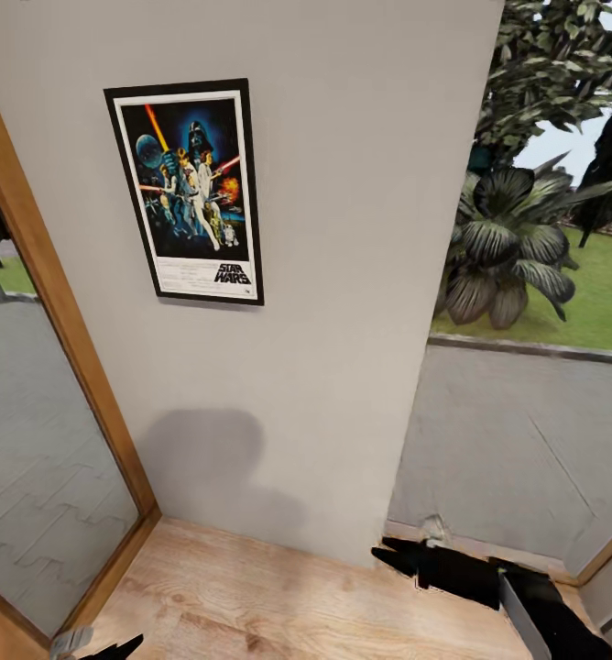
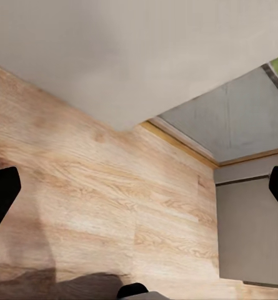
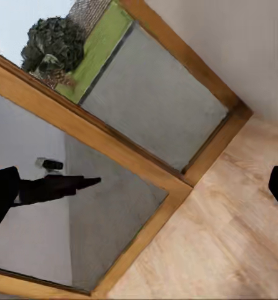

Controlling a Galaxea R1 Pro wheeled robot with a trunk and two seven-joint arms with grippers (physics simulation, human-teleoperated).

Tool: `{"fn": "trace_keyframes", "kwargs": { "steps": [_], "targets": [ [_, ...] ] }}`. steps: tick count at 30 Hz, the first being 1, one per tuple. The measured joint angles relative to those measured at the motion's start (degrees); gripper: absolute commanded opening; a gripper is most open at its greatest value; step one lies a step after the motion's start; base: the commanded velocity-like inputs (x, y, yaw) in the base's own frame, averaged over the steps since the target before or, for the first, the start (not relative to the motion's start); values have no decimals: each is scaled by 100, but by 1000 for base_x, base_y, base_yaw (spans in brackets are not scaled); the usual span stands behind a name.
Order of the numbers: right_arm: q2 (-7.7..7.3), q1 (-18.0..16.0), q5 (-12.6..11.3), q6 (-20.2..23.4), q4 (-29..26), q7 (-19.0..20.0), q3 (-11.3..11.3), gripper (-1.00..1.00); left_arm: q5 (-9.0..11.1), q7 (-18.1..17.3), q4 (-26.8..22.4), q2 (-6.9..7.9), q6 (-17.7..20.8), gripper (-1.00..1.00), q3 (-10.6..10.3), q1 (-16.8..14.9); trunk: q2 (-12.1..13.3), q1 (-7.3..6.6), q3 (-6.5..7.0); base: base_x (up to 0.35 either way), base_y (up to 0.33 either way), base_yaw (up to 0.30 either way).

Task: Pick up the poster from the kitchen countertop and hang it on one of the wall nails in the kitchen.

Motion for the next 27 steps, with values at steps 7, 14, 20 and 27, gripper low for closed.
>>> {"fn": "trace_keyframes", "kwargs": {
  "steps": [7,14,20,27],
  "targets": [
    [-196,768,45,-2176,2677,-897,-451,100,-8,-6,2,-30,27,100,-16,0,0,0,-1,0,0,0],
    [-375,791,4,-2809,3777,-1710,-440,100,-23,29,15,-62,11,100,-11,0,0,0,0,0,0,0],
    [-400,797,-11,-3108,4056,-3665,-421,100,-41,939,397,-79,-28,100,-8,0,0,0,0,0,0,0],
    [-359,799,9,-3126,4079,-4395,-388,100,-53,1910,554,-220,-330,100,-9,1,0,0,0,0,0,0]
  ]
}}
